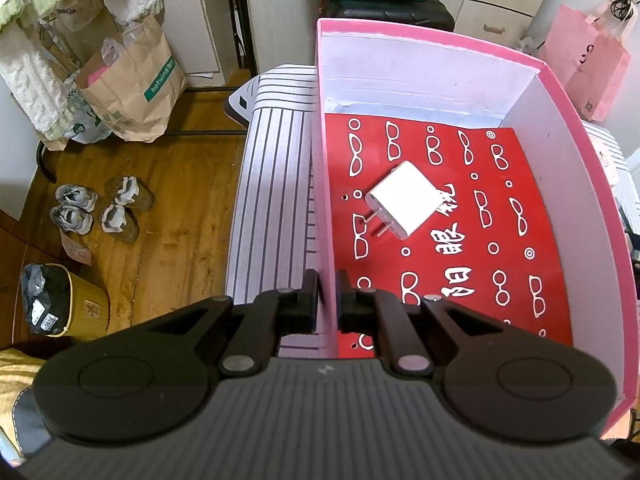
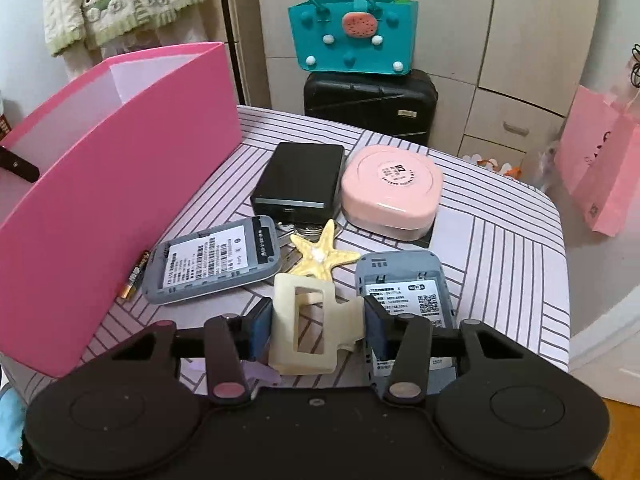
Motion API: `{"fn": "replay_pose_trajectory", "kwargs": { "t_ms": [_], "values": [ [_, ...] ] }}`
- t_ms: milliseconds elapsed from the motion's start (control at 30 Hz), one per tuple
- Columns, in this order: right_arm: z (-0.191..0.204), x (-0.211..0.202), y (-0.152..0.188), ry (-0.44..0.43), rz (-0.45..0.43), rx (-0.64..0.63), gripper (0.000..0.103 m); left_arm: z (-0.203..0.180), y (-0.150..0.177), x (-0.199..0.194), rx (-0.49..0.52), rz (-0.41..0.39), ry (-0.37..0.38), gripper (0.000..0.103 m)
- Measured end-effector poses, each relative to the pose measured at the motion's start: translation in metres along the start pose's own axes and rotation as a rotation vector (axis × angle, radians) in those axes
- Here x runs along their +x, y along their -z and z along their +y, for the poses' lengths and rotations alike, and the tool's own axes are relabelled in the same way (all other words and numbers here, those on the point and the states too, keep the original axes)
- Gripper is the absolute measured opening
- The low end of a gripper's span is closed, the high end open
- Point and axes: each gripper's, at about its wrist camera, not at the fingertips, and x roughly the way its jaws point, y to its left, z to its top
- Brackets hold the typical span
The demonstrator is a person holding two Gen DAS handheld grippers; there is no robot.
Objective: Organize rigid objects
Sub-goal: 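Grasp the cream hair claw clip with the right gripper, then carry the claw clip into the pink box and release it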
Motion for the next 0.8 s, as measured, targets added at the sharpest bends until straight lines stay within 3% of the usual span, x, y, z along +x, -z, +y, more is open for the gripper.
{"fn": "replay_pose_trajectory", "kwargs": {
  "t_ms": [400,600,800],
  "values": [
    [-0.003,-0.048,-0.019,-0.118,-0.123,0.061,0.054,-0.003,0.007,0.001,0.006,-0.007,-0.019,0.006],
    [0.019,-0.062,-0.039,-0.237,-0.175,0.010,0.054,-0.009,0.011,0.000,0.021,-0.033,-0.053,0.004],
    [0.065,-0.064,-0.070,-0.332,-0.194,-0.096,0.054,-0.010,0.015,-0.002,0.033,-0.040,-0.067,0.003]
  ]
}}
